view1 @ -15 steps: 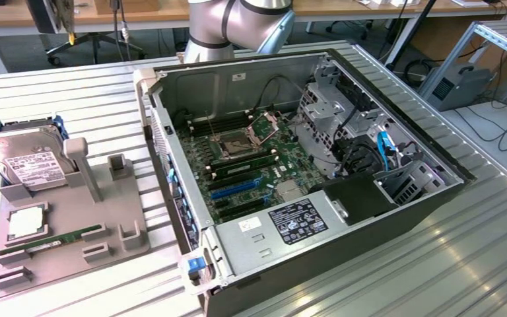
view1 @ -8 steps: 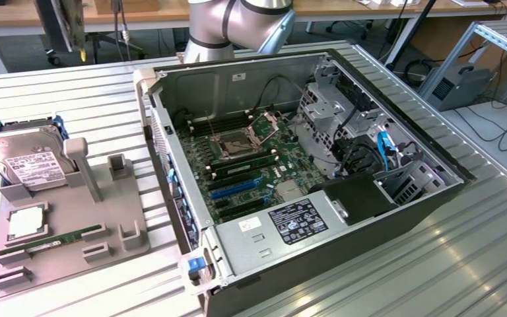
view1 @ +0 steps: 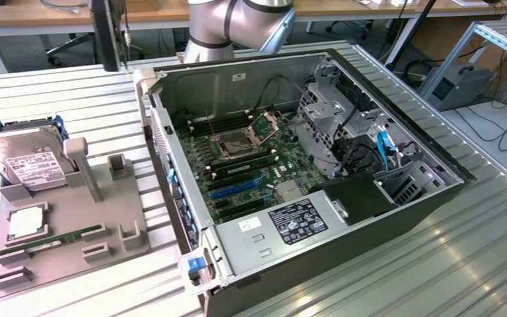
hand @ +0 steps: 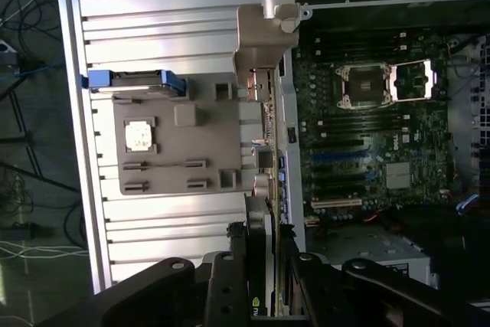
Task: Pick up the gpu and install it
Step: 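Pick up the gpu and move the gpu toward the slot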
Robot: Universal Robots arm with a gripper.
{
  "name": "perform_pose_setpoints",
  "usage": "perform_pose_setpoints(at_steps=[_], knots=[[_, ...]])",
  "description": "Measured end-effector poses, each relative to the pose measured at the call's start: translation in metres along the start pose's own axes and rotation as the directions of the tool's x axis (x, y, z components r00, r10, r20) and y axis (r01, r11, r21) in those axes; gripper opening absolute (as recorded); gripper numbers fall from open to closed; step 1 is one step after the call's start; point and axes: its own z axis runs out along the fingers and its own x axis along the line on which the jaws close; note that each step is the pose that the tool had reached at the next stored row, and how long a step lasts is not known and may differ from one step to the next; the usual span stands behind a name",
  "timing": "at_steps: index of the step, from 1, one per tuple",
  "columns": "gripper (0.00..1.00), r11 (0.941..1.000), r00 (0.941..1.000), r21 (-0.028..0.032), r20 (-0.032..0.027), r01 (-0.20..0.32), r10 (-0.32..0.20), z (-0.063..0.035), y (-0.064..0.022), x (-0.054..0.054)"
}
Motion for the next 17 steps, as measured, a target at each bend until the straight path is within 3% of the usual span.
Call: perform_pose_setpoints(at_steps=[17], knots=[[0.27,1.0000,1.0000,0.0015,0.0002,0.000,0.000,0.0344,0.0013,-0.082]])
